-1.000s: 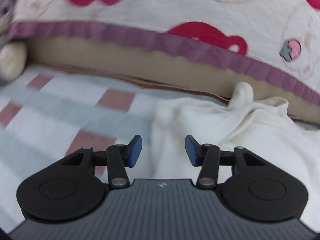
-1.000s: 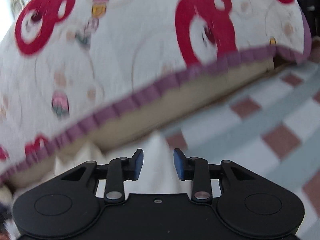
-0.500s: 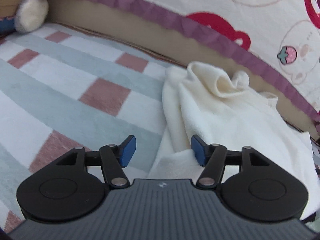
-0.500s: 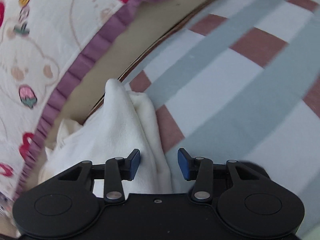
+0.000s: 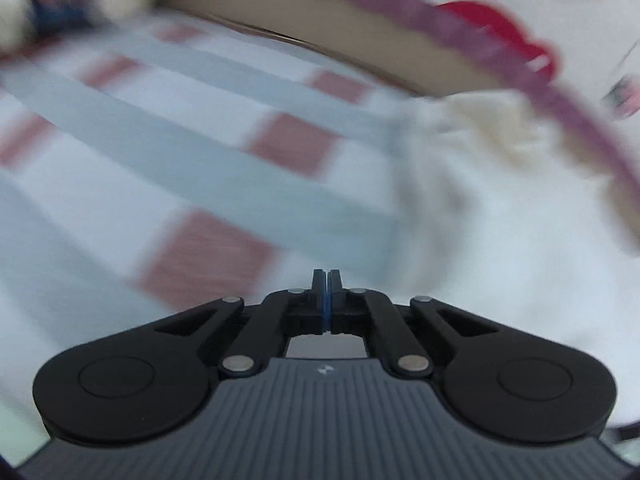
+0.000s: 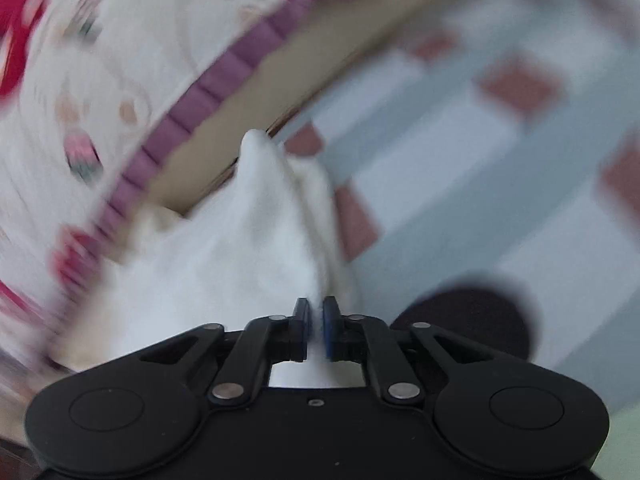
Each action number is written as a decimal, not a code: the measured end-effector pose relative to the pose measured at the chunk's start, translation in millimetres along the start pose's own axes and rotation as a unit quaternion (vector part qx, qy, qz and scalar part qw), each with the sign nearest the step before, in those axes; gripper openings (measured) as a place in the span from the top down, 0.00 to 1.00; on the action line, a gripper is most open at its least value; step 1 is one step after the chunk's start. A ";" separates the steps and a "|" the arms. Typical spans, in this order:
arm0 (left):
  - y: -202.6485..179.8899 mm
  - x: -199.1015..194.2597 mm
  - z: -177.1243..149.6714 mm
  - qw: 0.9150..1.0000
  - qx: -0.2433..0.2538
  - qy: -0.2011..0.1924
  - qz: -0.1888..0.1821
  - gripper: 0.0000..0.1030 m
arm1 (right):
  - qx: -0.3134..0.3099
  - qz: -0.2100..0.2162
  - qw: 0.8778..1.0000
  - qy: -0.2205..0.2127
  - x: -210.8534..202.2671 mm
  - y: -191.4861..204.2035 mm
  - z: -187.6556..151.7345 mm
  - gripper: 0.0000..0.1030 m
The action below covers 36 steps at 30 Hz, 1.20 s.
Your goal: Fold clothes
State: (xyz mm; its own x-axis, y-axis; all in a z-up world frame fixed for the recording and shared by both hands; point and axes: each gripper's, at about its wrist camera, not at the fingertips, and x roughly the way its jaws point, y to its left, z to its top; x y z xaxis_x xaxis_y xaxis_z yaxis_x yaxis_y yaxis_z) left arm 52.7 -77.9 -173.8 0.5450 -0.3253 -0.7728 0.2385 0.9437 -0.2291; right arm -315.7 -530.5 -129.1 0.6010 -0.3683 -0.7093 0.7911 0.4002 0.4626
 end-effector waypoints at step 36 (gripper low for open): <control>-46.9 8.9 -8.4 0.991 -0.053 0.052 -0.114 0.38 | 0.216 0.040 0.974 0.053 -37.8 -2.5 -93.5 0.37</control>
State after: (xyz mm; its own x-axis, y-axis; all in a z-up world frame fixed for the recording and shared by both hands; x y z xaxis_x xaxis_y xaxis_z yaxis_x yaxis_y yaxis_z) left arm 39.6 -124.6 -174.9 0.3999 -0.5285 -0.7489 0.2575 0.8489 -0.4616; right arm -351.0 -439.0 -153.1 0.6664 -0.2518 -0.7018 0.7296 0.0258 0.6834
